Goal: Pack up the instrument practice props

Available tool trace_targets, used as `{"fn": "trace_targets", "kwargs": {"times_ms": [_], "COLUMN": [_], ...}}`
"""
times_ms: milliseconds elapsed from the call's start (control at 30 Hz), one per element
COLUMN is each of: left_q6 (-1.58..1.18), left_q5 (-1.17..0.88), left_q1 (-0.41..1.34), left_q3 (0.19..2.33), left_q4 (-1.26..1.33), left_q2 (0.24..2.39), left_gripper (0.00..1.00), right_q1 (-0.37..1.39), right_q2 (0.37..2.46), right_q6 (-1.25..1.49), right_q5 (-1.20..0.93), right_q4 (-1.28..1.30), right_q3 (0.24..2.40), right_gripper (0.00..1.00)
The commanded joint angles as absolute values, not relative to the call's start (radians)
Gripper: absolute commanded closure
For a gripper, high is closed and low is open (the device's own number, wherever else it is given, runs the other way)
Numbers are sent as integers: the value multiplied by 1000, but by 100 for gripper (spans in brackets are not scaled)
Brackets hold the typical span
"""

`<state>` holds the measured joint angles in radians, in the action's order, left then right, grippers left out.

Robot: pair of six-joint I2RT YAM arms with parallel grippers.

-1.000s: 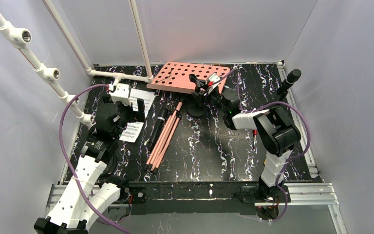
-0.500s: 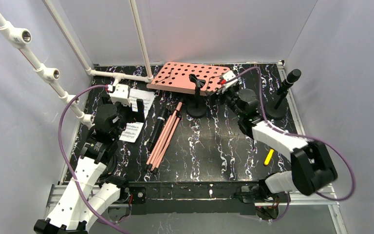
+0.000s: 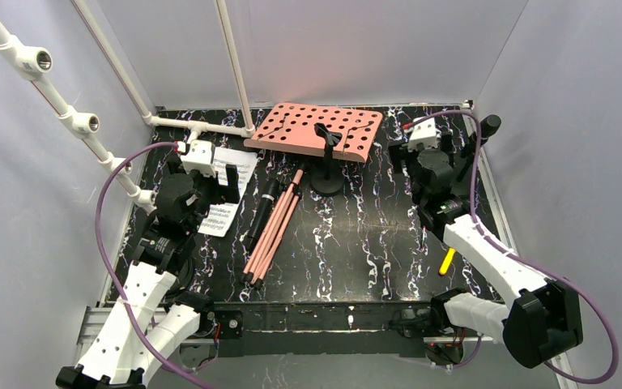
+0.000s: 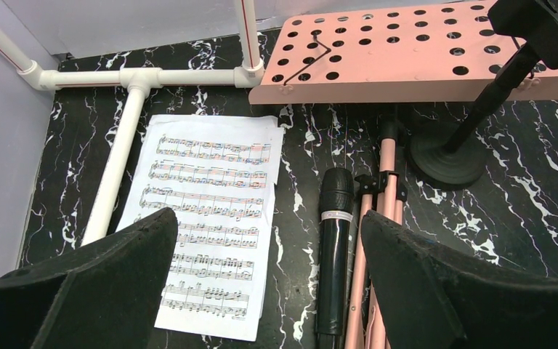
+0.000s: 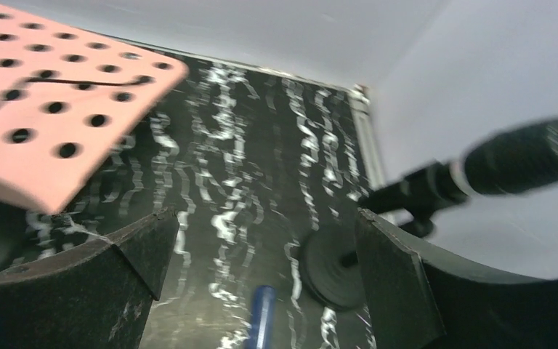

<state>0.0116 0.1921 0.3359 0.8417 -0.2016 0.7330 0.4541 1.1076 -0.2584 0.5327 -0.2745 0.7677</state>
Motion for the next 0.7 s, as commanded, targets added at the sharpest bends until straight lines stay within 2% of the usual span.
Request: {"fn": "trace_targets", "kwargs": {"times_ms": [0,300,667], "left_q6": [20,20,32], "left_q5": [210,213,220], "left_q1": [338,348,359], "left_q3": [832,830,830], "left_q4": [-189,-187,-188], "left_q2": [711,705,709], "left_gripper": [5,4,5], "right_q1": [370,130,-71], "right_q2": [1088,1170,1351], "right_q6": [-236,-169,-116], "right_q5": [711,669,470], "right_q4": [-276,-630,-1029], "right_q3": [740,588,488], "right_gripper": [1,1,5]}}
